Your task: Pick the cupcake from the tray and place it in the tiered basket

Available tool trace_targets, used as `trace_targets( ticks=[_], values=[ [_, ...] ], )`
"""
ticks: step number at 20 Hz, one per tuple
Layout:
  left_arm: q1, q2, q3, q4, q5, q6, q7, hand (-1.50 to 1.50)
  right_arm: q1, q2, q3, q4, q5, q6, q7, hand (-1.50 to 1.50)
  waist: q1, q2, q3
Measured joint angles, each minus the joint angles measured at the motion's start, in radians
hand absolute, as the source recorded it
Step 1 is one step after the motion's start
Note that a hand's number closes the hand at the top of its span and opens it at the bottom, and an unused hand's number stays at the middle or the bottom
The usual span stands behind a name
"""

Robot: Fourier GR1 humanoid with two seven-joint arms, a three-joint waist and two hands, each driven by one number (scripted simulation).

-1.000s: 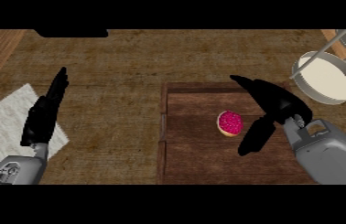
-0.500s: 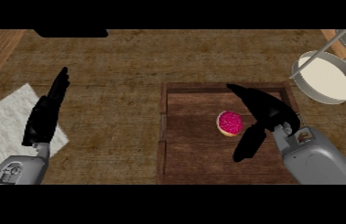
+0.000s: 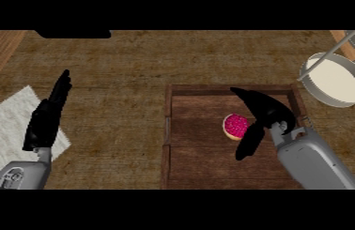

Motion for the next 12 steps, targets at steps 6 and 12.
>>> trace_targets(
  ticks=[6,12],
  values=[
    [0.003,-0.016,0.019,0.003,-0.020,-0.024,-0.004,0.00,0.014,0.079,0.002,0.042,0.054,0.011,-0.006,-1.50,-0.001,0.000,0.000],
    [-0.015,-0.012,0.053,0.013,-0.023,-0.053,-0.001,0.00,0.015,0.122,-0.002,0.106,0.071,0.054,-0.047,1.50,-0.001,-0.004,-0.003]
  ],
)
